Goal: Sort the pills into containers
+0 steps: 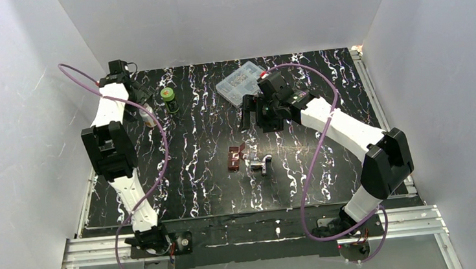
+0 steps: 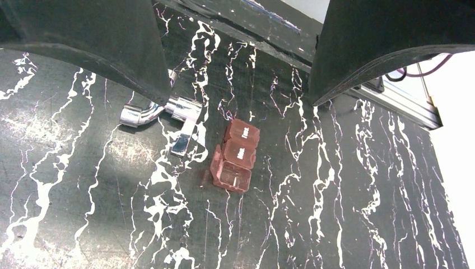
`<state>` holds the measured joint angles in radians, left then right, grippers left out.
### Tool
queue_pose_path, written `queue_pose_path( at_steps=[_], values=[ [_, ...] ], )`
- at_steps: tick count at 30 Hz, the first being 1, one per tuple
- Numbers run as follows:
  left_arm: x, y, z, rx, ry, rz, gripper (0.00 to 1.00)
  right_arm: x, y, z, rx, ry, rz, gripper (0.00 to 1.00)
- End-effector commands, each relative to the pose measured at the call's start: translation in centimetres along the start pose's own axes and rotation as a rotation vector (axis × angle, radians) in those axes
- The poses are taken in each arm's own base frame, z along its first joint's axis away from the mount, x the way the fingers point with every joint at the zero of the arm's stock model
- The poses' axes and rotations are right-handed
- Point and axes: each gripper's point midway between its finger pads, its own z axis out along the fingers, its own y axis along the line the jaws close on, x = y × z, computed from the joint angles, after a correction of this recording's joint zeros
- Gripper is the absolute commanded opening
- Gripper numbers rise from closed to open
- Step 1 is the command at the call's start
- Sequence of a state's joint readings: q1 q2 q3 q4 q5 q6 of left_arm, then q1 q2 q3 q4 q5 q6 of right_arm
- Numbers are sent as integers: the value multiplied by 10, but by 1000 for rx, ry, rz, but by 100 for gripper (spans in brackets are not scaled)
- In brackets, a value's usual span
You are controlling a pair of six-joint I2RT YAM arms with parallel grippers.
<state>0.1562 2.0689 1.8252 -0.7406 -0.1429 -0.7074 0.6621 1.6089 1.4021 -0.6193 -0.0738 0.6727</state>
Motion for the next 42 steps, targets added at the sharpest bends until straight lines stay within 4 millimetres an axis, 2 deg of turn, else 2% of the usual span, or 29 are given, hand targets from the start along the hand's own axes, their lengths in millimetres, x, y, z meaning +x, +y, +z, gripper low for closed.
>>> queue_pose_path(
  at_steps=[1, 5, 9, 14, 19, 22, 26, 29, 33, 37, 38, 40, 42],
  values=[
    [-17, -12, -30, 57, -37, -23, 82, -10, 5, -8, -31, -49, -26, 98],
    [-14, -11, -25, 34, -13, -19, 82, -11, 5, -8, -34, -50, -26, 99],
    [-1, -5, -16, 10, 19, -26, 81, -12, 5, -7, -35, -51, -24, 99],
    [18, 2, -2, -18, 77, -44, 72, -10, 5, -5, -38, -45, -23, 98],
    [29, 6, 10, -31, 116, -44, 62, -10, 4, -5, -36, -43, -22, 98],
    [34, 7, 13, -32, 131, -45, 49, -10, 3, -6, -33, -46, -23, 98],
    [39, 5, 9, -10, 154, -29, 15, -9, 4, -7, -38, -42, -26, 98],
    [51, 10, -4, 9, 181, 1, 0, -8, 5, -8, -46, -37, -35, 98],
    [82, 15, -32, 60, 234, 76, 0, -5, 4, -10, -55, -44, -40, 99],
    [133, 19, -69, 95, 286, 202, 0, -3, 3, -11, -59, -45, -38, 98],
    [152, 18, -77, 102, 298, 247, 0, -2, 2, -12, -59, -46, -37, 98],
    [185, 24, -92, 107, 321, 296, 0, -1, 2, -13, -65, -48, -36, 99],
    [208, 25, -104, 116, 324, 328, 0, 1, 1, -14, -65, -48, -34, 98]
  ],
)
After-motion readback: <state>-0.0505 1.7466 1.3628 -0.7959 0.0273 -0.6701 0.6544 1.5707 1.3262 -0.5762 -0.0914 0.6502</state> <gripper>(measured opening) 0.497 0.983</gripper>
